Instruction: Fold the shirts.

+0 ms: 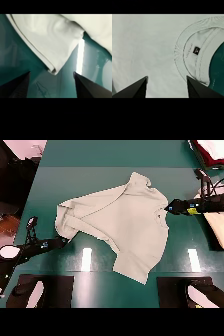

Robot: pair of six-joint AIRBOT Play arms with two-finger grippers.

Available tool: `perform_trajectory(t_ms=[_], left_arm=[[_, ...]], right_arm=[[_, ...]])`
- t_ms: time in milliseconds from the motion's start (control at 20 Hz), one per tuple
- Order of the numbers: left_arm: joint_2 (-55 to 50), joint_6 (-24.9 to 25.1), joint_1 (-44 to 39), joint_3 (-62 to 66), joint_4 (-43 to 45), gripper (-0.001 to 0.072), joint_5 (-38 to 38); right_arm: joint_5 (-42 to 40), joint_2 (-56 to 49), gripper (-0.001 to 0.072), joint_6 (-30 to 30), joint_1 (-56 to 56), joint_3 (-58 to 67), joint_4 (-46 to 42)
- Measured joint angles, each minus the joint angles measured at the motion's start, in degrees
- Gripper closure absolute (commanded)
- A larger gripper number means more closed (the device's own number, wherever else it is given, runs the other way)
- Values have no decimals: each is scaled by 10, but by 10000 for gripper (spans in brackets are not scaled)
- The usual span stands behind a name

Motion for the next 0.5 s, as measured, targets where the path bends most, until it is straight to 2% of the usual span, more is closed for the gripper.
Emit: perform_trajectory(t_ms=[200, 250, 300, 350, 500], left_arm=[[-5, 20, 0, 0, -12, 101, 3], [-6, 23, -3, 0, -14, 152, 5], [-6, 26, -10, 0, -17, 286, 10], [-6, 28, -22, 0, -17, 350, 14], [-7, 27, -70, 0, -21, 352, 46]], right_arm=[[0, 0, 159, 0, 0, 0, 0], [0, 0, 158, 0, 0, 0, 0], [0, 0, 159, 0, 0, 0, 0], [0, 0, 159, 0, 0, 0, 0], [0, 0, 159, 0, 0, 0, 0]])
